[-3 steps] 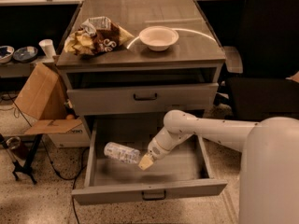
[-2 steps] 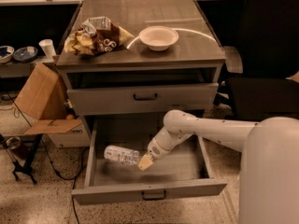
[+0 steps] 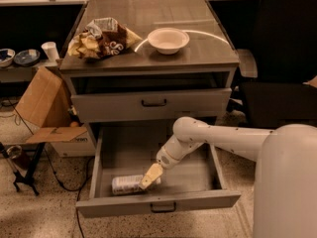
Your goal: Place blue plastic bottle into middle drawer
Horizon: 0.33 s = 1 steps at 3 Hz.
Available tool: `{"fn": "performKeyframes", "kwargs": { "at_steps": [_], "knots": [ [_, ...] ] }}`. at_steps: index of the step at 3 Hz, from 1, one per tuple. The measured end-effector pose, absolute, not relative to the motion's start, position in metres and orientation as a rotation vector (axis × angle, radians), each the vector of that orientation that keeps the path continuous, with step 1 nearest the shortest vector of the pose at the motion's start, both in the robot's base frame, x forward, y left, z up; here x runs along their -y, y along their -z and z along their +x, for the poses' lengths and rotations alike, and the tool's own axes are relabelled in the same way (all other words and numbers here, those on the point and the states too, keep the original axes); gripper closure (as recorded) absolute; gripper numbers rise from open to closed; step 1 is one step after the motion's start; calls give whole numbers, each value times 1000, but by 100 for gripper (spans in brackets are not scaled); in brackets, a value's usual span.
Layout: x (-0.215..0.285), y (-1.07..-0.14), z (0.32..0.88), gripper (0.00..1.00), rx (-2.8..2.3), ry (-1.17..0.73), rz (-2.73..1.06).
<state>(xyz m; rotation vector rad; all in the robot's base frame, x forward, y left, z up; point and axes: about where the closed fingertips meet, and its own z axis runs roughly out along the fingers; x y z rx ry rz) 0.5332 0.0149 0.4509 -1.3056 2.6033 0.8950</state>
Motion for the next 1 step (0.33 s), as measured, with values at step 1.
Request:
{"fn": "performKeyframes", "kwargs": {
  "at_steps": [1],
  "knots": [
    [-15,-451,533,0,-2603,-895,-1306]
  ]
}}
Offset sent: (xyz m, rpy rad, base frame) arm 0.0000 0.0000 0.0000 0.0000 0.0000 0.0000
